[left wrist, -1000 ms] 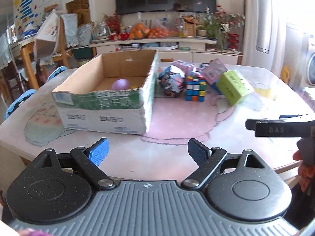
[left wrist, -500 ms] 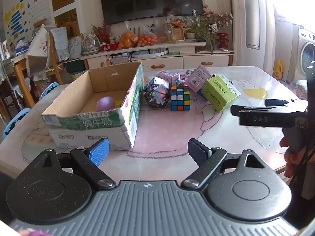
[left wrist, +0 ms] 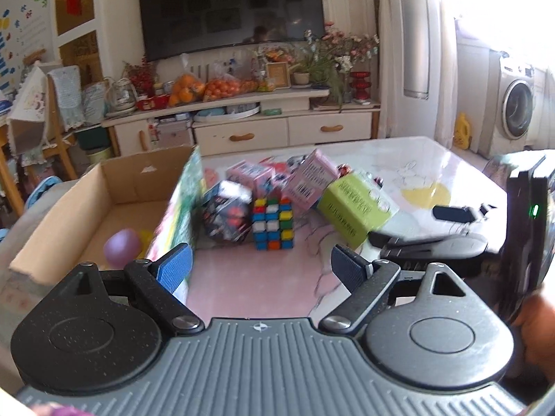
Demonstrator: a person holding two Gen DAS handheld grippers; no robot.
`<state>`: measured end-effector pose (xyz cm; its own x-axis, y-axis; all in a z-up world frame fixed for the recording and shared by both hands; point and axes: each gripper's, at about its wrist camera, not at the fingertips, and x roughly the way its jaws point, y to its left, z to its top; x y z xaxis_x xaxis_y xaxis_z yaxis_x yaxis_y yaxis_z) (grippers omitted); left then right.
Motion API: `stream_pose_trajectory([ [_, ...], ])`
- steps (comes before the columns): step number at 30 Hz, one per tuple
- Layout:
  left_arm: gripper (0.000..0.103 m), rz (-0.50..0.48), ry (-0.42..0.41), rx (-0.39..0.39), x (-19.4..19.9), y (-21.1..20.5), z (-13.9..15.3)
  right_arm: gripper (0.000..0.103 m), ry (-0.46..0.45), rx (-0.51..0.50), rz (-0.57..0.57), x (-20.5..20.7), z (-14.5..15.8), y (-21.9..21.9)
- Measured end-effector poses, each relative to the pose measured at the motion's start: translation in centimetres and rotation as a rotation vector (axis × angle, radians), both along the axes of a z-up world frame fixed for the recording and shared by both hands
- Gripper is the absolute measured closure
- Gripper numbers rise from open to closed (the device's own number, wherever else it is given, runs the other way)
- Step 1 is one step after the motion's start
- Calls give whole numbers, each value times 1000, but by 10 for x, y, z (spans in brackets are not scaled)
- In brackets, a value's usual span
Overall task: Organize rigid objects
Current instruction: 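Grasp the pink candy box with the left gripper while the right gripper grasps the green medicine box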
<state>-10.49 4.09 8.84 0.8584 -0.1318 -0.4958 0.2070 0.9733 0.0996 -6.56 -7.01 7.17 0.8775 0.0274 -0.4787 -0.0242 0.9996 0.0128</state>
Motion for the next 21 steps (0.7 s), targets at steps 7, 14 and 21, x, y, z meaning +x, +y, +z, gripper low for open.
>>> stream_pose_trajectory([
  [7, 0, -91, 37, -54, 55, -29, -3, 1, 26, -26, 59, 27, -9, -4],
  [14, 0, -155, 78, 3, 102, -61, -21, 1, 48, -40, 100, 43, -15, -9],
  [21, 0, -153, 106, 55, 137, -82, -40, 1, 55, -73, 167, 50, -18, -2],
])
